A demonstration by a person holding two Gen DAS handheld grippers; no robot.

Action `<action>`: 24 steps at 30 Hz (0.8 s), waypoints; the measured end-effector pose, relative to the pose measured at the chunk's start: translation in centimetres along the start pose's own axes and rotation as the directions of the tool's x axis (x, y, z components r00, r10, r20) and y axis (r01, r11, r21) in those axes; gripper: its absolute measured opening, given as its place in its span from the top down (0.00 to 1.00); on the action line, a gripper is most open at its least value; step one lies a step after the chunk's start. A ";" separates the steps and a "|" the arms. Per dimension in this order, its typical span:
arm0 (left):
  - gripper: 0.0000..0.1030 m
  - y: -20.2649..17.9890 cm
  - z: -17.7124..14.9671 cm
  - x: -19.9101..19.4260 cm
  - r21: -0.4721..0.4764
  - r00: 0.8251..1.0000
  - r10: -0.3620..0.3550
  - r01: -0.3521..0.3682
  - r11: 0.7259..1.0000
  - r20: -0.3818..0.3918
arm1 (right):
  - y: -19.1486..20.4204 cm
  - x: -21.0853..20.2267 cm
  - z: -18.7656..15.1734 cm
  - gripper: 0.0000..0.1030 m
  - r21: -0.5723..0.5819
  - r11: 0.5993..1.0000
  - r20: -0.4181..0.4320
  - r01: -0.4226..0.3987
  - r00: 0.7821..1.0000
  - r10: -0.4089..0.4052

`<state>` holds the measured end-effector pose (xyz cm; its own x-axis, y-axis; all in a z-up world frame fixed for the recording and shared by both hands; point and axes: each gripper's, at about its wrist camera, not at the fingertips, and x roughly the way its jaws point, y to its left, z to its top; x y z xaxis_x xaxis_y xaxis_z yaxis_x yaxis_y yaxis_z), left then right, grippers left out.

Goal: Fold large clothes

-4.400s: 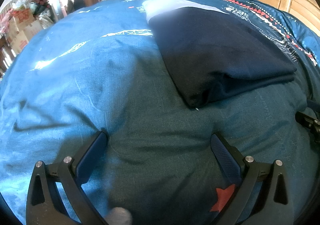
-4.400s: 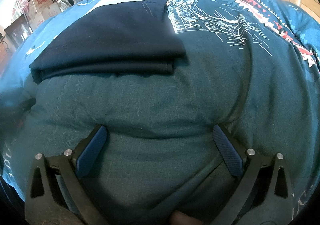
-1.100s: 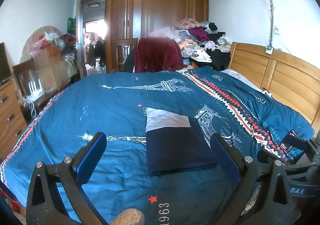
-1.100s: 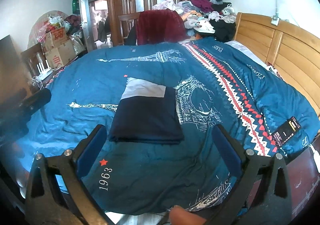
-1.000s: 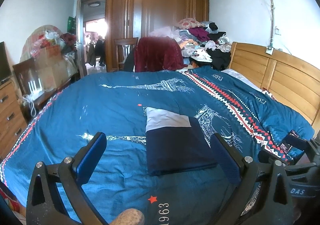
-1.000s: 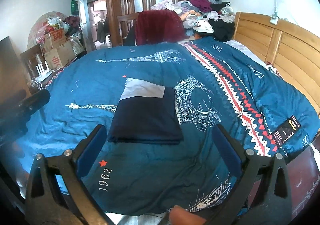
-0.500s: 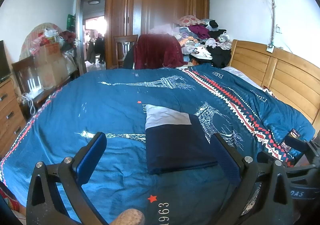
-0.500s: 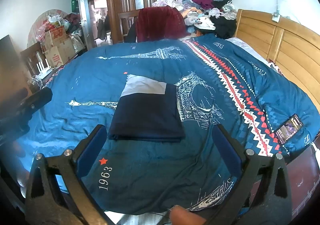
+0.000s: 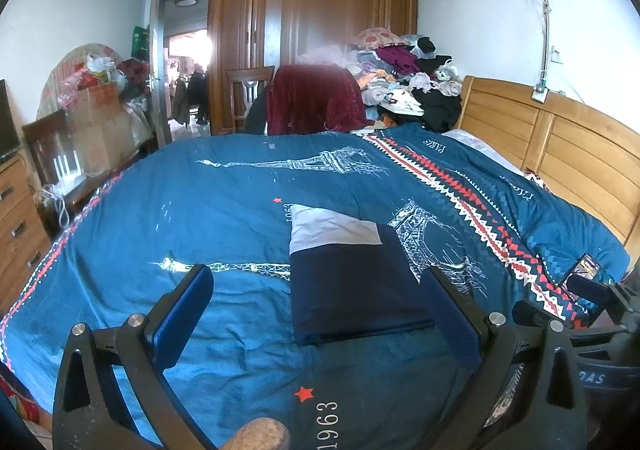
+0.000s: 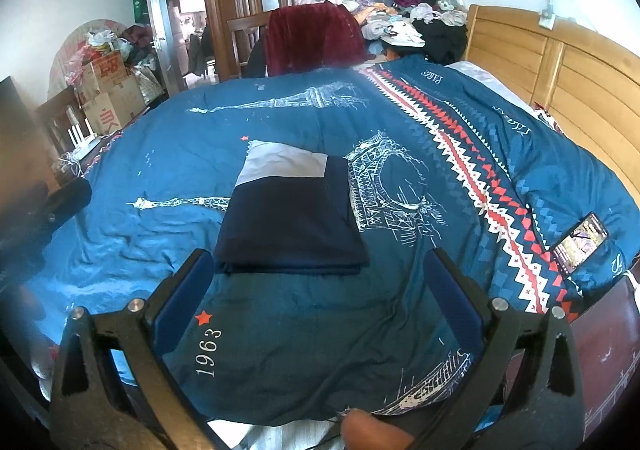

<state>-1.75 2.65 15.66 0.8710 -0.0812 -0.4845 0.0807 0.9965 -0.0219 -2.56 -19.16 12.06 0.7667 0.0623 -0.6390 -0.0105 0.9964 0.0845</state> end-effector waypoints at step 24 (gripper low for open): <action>0.00 0.0 -1.0 1.1 0.012 1.000 -0.017 0.017 1.000 -0.023 | -0.1 0.2 0.2 0.00 -0.006 1.000 0.001 0.008 1.000 -0.008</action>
<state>-1.31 2.56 14.22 0.8580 -0.0972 -0.5044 0.1013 0.9947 -0.0194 -2.26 -19.30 12.12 0.7675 0.0546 -0.6387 -0.0084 0.9971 0.0752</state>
